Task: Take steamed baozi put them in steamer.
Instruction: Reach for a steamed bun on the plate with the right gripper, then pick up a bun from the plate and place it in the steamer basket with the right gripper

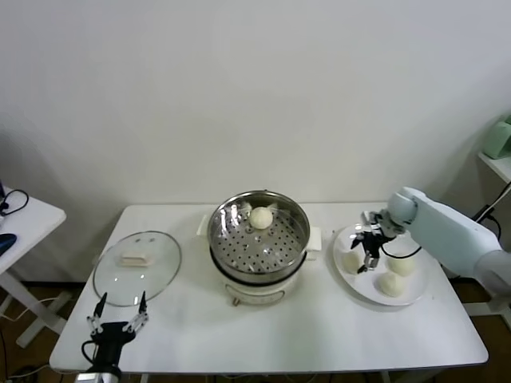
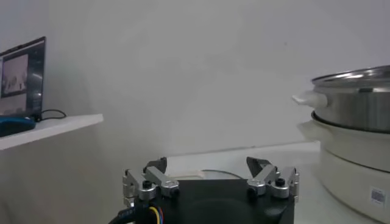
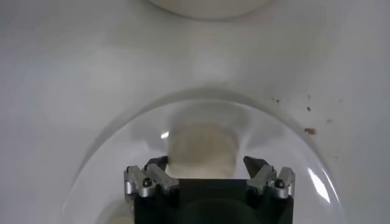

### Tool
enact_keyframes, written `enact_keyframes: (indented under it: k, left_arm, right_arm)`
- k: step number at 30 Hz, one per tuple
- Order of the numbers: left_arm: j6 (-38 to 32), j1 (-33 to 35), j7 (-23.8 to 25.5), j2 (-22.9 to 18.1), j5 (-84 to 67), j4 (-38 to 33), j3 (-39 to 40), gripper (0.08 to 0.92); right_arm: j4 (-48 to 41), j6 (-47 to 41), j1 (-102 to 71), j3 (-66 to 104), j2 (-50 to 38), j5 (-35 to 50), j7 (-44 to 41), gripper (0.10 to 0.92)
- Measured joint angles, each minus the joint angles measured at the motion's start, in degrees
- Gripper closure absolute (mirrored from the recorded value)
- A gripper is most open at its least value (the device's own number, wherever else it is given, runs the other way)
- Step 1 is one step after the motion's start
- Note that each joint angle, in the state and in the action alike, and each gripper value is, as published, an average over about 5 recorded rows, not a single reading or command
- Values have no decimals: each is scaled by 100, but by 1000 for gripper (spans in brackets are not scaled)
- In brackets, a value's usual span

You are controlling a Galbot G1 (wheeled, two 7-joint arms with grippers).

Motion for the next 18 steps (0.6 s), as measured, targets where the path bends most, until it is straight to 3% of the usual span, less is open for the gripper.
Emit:
enact_keyframes:
  k: [18]
  left_arm:
    - [-6, 28, -18, -9, 1, -15, -2, 177]
  right_arm:
    - [-211, 36, -40, 114, 100, -26, -32, 335]
